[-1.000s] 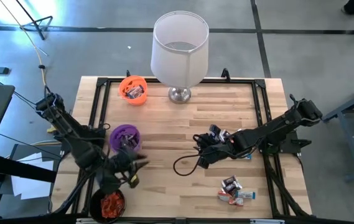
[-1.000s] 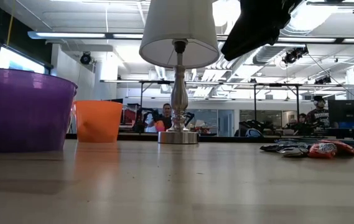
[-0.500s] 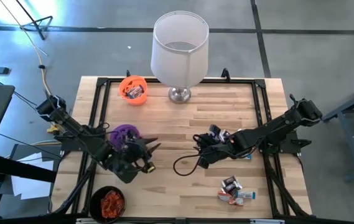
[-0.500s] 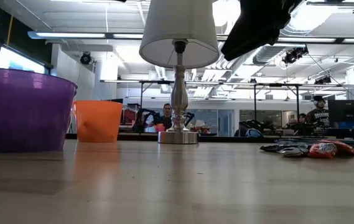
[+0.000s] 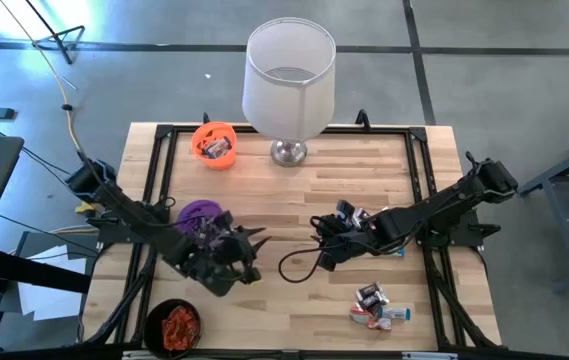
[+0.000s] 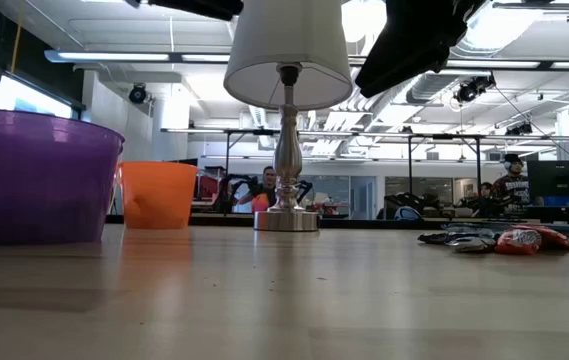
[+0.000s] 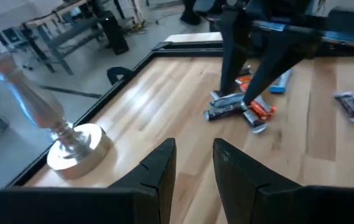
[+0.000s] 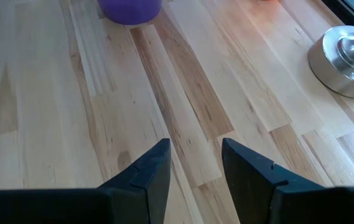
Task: Sort candy
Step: Put the orange chocolate into the black bucket
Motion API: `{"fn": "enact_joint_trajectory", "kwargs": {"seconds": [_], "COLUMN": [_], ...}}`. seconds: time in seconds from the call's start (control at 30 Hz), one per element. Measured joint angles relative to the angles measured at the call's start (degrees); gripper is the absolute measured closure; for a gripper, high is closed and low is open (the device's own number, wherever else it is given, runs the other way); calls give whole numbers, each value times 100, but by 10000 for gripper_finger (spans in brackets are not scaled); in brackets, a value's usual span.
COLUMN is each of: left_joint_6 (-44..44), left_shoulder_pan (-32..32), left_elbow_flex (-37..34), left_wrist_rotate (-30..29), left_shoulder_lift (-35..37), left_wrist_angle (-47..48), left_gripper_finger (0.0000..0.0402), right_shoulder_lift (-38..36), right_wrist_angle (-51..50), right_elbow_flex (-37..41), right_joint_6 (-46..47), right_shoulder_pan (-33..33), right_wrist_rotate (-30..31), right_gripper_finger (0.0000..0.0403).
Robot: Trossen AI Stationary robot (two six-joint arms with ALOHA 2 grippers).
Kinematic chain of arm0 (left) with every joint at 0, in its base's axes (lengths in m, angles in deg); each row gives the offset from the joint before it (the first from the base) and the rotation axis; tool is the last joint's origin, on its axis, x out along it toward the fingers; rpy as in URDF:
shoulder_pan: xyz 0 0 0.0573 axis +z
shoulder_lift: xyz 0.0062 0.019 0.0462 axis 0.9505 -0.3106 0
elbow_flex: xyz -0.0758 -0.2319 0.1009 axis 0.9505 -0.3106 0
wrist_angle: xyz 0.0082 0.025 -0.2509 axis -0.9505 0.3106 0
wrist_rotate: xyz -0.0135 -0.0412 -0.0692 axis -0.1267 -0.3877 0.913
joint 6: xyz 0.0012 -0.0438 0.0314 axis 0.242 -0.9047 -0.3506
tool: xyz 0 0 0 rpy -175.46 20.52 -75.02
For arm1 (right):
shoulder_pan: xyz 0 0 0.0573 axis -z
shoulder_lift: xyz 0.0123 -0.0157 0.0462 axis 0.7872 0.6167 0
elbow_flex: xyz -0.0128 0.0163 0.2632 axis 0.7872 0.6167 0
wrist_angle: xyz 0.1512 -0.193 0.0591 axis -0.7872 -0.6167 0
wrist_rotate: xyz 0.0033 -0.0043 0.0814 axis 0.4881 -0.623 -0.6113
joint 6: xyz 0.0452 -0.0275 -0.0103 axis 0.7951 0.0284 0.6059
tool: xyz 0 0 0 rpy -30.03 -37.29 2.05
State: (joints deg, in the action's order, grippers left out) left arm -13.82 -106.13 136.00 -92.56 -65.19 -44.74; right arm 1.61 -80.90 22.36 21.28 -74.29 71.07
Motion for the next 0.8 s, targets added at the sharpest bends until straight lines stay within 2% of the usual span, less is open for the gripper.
{"fn": "enact_joint_trajectory", "kwargs": {"seconds": [0.2,0.8], "left_joint_6": [532,581], "left_shoulder_pan": [209,235], "left_elbow_flex": [0,0], "left_wrist_rotate": [633,601], "left_shoulder_lift": [-44,-46], "left_wrist_angle": [-587,-554], "left_gripper_finger": [307,307], "right_shoulder_lift": [0,0], "right_wrist_angle": [-1,238], "right_elbow_flex": [0,0], "right_joint_6": [0,0], "right_shoulder_pan": [0,0], "right_wrist_rotate": [0,35], "right_gripper_finger": [261,261]}}
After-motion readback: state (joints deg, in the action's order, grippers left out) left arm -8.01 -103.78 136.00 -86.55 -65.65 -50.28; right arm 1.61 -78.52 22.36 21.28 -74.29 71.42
